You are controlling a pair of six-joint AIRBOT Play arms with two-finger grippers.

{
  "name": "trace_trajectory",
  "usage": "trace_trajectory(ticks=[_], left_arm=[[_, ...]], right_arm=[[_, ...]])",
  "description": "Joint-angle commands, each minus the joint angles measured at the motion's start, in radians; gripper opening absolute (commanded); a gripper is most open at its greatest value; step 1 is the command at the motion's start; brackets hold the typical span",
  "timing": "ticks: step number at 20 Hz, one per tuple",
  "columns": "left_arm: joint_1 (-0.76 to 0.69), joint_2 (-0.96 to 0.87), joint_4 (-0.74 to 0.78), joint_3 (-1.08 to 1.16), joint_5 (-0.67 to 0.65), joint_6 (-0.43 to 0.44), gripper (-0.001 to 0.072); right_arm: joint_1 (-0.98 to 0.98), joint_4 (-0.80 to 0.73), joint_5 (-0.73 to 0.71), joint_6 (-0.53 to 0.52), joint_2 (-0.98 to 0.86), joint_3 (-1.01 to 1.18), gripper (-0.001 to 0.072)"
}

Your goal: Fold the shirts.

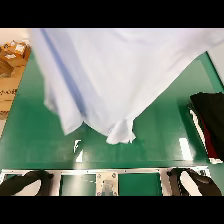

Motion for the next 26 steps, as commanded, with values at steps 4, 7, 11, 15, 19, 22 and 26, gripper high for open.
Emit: trace_trajectory(ticks=[4,7,11,15,19,22,26], left_arm=[[-0.022,-0.458,-0.369,-0.012,0.05,0.209,0.0026],[-0.062,-0.626,-0.368,-0.012,-0.037,0.217,0.045],[-0.018,-0.664,-0.288,-0.001,-0.22,0.16,0.0484],[0.097,-0.629,-0.27,0.005,-0.405,0.043,0.0024],[0.12,-0.532,-0.084,-0.034,-0.544,-0.024,0.0022],[0.106,-0.334,-0.037,-0.305,-0.489,-0.044,0.0022],[0.106,0.058,-0.046,-0.955,-0.207,-0.118,0.0025]], right_arm=[[-0.001,-0.004,-0.141,-0.043,-0.043,-0.535,0.0019],[-0.001,-0.004,-0.274,-0.069,-0.125,-0.763,0.0018],[-0.004,-0.031,-0.306,-0.095,-0.262,-0.828,0.0019],[-0.058,-0.045,-0.307,-0.092,-0.305,-0.822,0.0019],[-0.187,-0.061,-0.257,-0.056,-0.306,-0.829,0.0019],[-0.238,-0.07,-0.249,-0.057,-0.306,-0.851,0.0019],[-0.24,-0.071,-0.256,-0.061,-0.306,-0.864,0.0019]])
